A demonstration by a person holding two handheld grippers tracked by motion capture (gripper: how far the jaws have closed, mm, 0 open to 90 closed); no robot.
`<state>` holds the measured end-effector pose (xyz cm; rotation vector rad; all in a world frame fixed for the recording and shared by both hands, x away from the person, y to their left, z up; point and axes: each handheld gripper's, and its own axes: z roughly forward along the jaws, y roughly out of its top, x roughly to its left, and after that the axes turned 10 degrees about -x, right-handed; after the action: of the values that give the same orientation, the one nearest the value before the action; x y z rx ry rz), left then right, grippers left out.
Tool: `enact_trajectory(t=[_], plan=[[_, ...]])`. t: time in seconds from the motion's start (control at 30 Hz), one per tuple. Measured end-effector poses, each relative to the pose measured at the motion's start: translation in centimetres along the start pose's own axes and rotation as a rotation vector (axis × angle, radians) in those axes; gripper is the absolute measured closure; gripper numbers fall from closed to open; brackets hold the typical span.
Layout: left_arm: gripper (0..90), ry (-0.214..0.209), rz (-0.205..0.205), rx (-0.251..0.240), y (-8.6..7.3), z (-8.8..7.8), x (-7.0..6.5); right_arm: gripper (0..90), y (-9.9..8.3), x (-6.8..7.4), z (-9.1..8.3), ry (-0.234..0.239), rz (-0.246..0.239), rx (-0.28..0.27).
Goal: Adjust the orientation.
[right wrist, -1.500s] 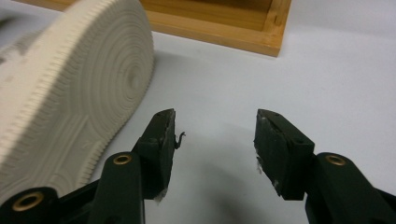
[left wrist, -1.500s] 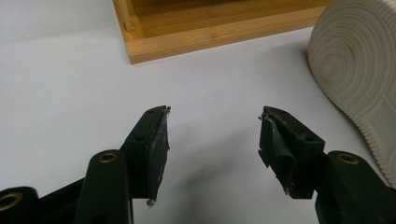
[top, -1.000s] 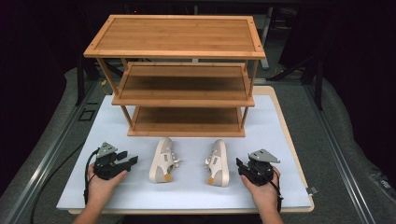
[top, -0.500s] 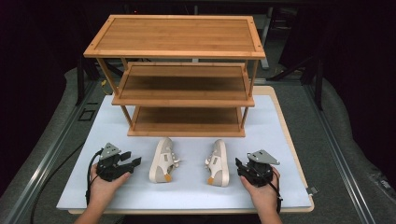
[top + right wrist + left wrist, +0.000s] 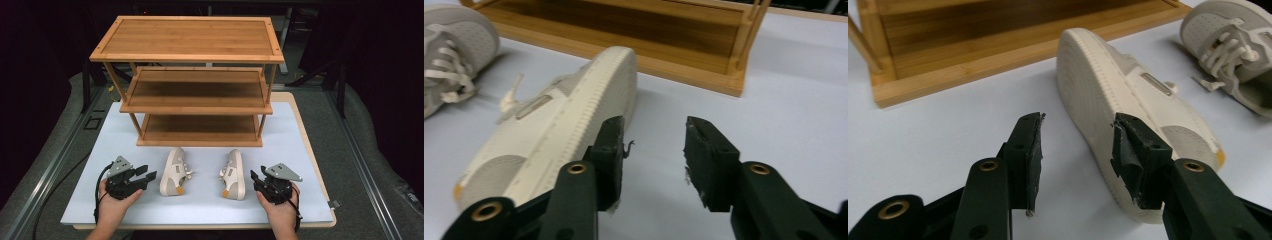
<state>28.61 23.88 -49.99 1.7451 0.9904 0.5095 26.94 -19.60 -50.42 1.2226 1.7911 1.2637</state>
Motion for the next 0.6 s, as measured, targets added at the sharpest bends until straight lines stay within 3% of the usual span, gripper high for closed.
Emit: enact_trajectory(t=[0.17,0.33,0.6], plan=[[54.6,-0.015,0.004,-0.004,0.1,0.0,-0.5,61.9,0.2,0.6,-0.4,0.01,-0.015,-0.001],[57.0,-0.047,-0.008,-0.003,0.3,-0.1,-1.1,58.0,0.3,1.9,-0.9,0.008,-0.073,-0.022],[54.9,-0.053,0.014,0.003,0.2,0.3,-1.6,57.0,0.3,2.0,-0.9,0.017,-0.076,-0.035]])
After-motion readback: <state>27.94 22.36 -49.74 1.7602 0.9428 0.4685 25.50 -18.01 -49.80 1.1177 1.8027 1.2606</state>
